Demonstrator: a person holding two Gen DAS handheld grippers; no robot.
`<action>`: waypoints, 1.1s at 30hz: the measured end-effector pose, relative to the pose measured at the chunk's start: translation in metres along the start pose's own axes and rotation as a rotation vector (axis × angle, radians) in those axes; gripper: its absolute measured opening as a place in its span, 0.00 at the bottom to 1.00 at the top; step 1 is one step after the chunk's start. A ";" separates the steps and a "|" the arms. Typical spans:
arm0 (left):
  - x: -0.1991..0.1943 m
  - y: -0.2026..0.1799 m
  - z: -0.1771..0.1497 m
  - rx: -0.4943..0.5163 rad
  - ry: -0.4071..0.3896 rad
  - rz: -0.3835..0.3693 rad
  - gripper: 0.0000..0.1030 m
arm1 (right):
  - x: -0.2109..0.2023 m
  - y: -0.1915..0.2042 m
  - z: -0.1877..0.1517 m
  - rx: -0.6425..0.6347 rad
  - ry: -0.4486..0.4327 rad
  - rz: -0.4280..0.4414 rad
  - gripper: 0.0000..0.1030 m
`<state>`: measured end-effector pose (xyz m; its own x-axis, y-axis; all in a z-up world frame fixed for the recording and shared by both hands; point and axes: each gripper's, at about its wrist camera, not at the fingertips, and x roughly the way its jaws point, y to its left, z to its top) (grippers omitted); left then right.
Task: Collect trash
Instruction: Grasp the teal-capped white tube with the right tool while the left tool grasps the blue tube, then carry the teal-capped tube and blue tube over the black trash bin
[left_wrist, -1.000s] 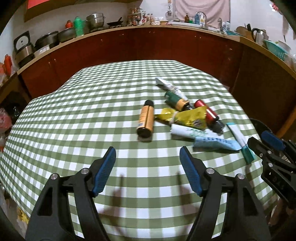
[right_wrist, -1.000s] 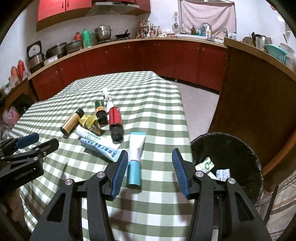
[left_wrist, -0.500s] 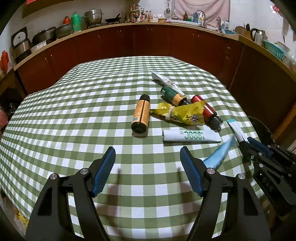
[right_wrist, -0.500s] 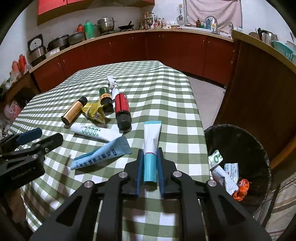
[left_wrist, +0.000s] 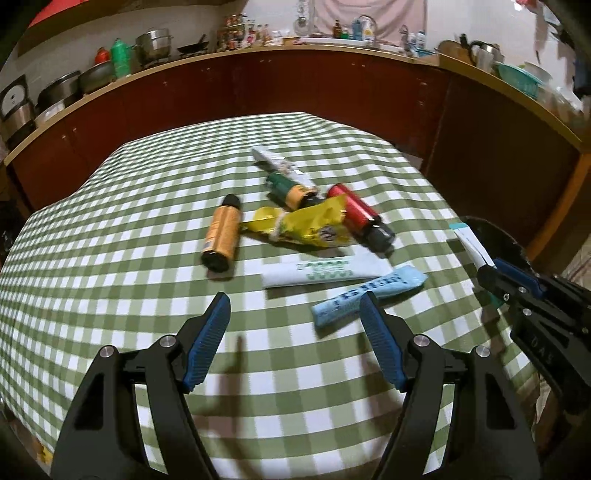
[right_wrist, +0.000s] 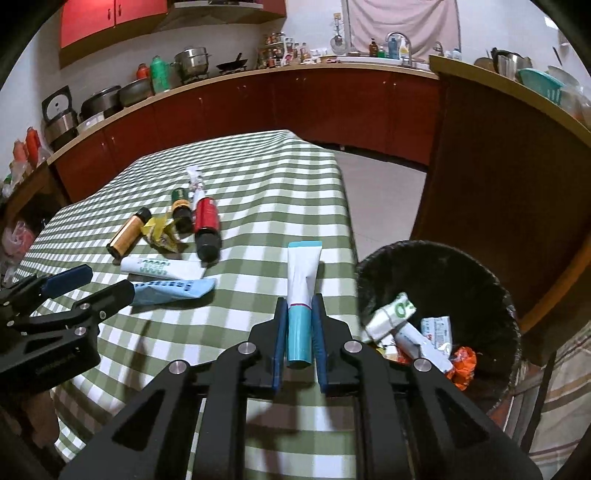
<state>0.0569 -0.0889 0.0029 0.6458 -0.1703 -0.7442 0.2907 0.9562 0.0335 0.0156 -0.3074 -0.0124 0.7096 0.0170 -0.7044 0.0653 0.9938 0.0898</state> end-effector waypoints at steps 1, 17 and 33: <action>0.002 -0.003 0.001 0.012 0.000 -0.006 0.69 | -0.001 -0.002 0.000 0.004 -0.001 -0.002 0.14; 0.025 -0.032 -0.004 0.119 0.039 -0.109 0.18 | 0.001 -0.023 -0.006 0.051 0.001 -0.004 0.14; 0.007 -0.033 -0.013 0.107 0.016 -0.138 0.03 | -0.002 -0.029 -0.007 0.055 -0.009 -0.008 0.14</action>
<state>0.0426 -0.1184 -0.0126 0.5839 -0.2936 -0.7569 0.4499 0.8931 0.0007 0.0070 -0.3351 -0.0183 0.7153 0.0079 -0.6987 0.1095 0.9863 0.1233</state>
